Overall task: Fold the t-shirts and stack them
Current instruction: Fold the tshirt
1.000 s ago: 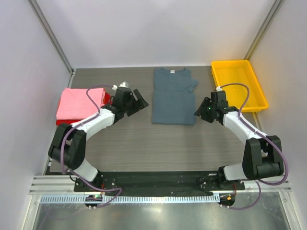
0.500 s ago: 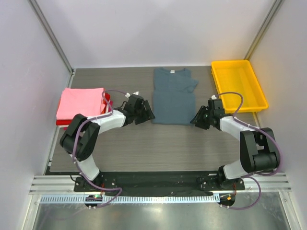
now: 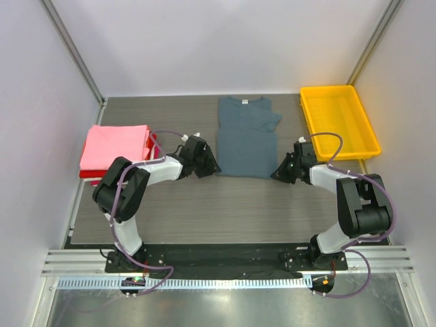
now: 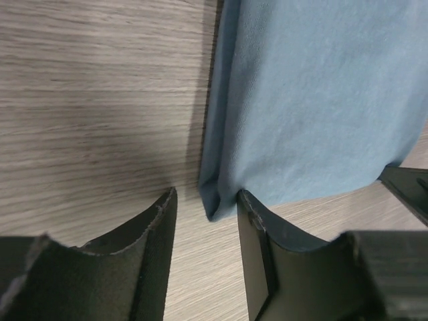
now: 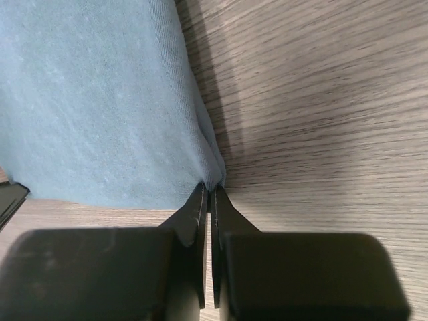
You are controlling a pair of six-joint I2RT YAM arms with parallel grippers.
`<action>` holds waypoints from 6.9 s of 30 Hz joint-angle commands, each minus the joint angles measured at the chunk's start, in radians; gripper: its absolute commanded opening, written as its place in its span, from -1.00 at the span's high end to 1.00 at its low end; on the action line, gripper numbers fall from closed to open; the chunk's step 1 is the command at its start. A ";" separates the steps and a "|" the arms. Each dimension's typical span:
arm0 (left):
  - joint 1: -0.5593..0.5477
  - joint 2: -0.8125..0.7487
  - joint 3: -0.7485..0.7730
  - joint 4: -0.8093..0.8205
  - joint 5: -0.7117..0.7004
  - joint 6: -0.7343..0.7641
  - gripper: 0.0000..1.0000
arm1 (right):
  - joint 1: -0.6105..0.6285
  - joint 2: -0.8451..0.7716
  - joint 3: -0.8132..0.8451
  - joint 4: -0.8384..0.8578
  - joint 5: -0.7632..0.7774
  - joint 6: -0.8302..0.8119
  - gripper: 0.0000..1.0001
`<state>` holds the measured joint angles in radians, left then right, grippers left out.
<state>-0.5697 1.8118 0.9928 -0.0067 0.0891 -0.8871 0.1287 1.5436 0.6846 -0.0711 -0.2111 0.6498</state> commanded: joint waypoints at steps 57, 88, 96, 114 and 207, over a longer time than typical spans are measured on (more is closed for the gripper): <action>-0.124 -0.651 -0.126 -0.273 0.058 -0.174 0.99 | -0.003 -0.461 0.365 -0.598 0.070 -0.147 0.98; 0.186 0.007 0.480 -0.335 0.166 -0.010 1.00 | -0.075 0.368 1.018 -0.449 -0.042 -0.148 0.97; 0.228 0.145 0.595 -0.332 0.135 -0.010 0.99 | -0.097 0.509 1.136 -0.424 -0.074 -0.127 0.97; 0.269 0.373 0.845 -0.365 0.057 0.099 -0.22 | -0.115 0.681 1.187 -0.264 -0.175 -0.099 -0.24; 0.188 0.423 0.675 -0.091 0.026 0.160 -0.34 | -0.063 0.707 0.918 -0.022 -0.225 -0.243 -0.20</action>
<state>-0.3779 2.2196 1.6230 -0.1341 0.1059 -0.7265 0.0490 2.2341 1.5848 -0.0826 -0.4202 0.4240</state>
